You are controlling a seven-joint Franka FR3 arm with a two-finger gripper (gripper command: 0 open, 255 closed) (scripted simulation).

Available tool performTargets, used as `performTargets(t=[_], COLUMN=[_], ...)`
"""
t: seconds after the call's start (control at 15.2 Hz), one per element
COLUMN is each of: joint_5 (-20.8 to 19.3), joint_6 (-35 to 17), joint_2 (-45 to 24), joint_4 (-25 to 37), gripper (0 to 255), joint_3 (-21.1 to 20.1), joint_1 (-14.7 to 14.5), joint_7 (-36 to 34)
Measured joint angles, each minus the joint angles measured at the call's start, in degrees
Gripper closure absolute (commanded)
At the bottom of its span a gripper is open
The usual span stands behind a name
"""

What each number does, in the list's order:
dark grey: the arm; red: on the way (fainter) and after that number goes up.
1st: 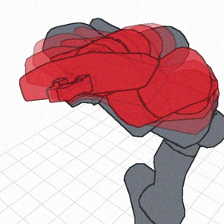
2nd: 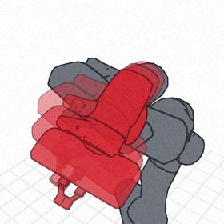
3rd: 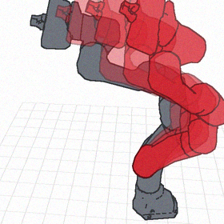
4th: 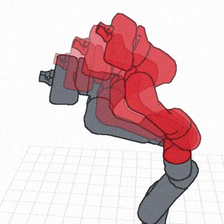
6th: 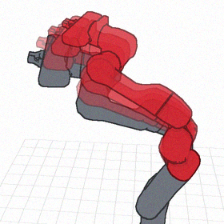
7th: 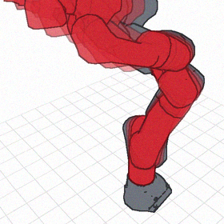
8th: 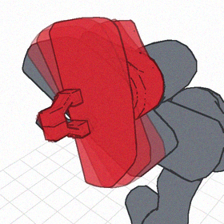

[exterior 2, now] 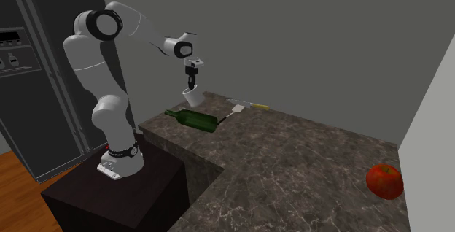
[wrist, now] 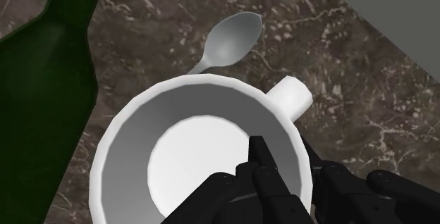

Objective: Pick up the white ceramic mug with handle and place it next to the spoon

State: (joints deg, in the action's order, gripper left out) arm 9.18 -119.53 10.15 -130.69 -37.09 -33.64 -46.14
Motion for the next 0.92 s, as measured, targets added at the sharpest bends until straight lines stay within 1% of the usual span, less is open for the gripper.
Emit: performTargets(t=[0.92], joint_5=[1.3], joint_6=[11.3], joint_2=[4.2], joint_4=[7.6], gripper=[255], joint_3=[1.8], joint_1=[-0.1], joint_7=[1.0])
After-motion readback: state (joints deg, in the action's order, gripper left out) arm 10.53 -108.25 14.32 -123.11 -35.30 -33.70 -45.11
